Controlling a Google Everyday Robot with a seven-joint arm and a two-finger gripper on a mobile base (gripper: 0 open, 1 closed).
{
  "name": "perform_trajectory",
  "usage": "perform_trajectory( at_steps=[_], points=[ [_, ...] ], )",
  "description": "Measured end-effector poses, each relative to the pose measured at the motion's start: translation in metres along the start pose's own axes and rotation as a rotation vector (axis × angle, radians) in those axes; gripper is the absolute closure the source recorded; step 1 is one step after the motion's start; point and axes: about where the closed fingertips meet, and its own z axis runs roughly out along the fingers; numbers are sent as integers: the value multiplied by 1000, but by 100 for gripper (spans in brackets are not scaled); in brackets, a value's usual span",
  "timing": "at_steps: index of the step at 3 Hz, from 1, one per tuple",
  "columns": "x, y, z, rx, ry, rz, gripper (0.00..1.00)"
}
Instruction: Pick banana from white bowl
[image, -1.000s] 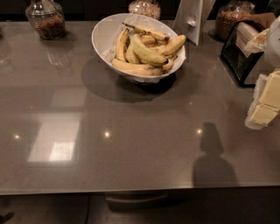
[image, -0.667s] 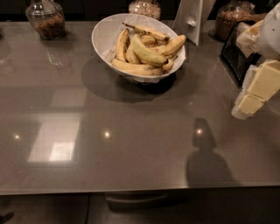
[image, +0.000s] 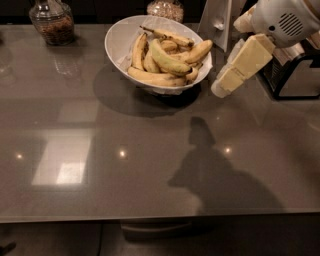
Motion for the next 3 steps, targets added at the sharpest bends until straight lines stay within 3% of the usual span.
perform_trajectory(
  at_steps=[1, 3],
  points=[
    [0, 0, 0, 0, 0, 0, 0],
    [-52, -14, 30, -17, -95, -4, 0]
  ],
)
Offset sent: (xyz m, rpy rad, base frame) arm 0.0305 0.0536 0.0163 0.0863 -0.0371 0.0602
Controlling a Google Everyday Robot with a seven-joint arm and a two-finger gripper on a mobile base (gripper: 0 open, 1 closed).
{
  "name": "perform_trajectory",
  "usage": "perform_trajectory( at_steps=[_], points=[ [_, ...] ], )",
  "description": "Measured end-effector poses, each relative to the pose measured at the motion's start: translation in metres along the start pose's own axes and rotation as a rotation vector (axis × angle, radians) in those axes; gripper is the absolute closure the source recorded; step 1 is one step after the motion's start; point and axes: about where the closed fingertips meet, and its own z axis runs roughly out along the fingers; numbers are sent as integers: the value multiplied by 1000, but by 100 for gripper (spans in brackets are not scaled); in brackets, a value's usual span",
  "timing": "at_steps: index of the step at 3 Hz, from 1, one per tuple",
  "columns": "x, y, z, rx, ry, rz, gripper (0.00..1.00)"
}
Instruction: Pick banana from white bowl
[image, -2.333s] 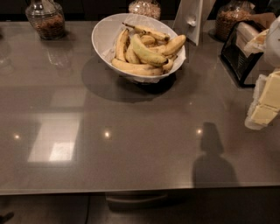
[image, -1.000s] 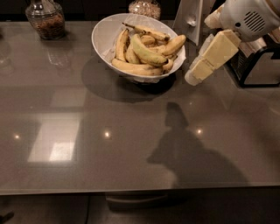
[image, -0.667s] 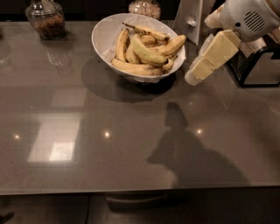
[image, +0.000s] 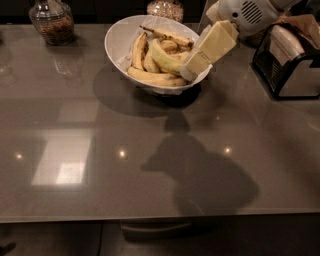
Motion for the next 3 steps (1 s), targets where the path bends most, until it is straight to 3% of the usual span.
perform_trajectory(
  at_steps=[3],
  points=[
    [-23, -36, 60, 1, -94, 159, 4]
  ],
)
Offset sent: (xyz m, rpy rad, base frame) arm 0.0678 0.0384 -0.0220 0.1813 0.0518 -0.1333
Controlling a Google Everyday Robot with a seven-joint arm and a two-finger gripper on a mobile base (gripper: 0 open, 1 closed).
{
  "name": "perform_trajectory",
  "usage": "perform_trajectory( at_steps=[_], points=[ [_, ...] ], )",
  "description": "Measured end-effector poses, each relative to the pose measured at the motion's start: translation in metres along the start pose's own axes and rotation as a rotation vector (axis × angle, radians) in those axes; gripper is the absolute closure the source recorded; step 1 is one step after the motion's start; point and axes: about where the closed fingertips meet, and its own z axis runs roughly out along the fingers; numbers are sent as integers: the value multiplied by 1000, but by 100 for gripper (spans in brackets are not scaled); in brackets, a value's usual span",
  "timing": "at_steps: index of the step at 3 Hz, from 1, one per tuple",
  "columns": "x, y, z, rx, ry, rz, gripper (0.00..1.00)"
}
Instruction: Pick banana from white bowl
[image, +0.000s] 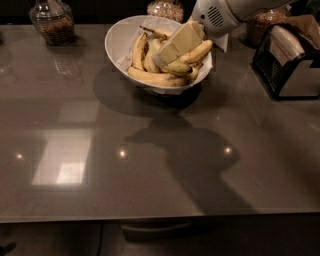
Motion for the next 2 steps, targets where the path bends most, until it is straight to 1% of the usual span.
perform_trajectory(
  at_steps=[1, 2],
  points=[
    [0, -7, 18, -15, 9, 24, 12],
    [0, -9, 36, -33, 29, 35, 17]
  ],
)
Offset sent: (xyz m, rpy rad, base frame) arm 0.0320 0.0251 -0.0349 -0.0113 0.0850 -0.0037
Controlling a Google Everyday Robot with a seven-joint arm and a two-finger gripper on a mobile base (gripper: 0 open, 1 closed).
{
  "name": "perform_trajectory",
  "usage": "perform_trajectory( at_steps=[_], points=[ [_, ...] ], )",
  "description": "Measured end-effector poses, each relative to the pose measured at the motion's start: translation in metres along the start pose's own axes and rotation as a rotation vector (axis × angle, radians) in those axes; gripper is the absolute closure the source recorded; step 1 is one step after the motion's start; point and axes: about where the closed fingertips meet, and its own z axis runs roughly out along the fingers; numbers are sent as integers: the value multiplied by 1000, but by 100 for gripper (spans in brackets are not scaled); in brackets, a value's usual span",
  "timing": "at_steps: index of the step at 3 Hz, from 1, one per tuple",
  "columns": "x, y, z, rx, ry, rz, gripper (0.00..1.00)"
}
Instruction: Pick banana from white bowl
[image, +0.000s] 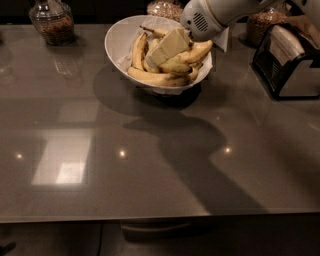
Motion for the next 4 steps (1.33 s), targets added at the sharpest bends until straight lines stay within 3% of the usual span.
perform_trajectory(
  at_steps=[2, 4],
  points=[
    [3, -8, 26, 2, 55, 1, 30],
    [28, -34, 36, 58, 126, 42, 35]
  ],
)
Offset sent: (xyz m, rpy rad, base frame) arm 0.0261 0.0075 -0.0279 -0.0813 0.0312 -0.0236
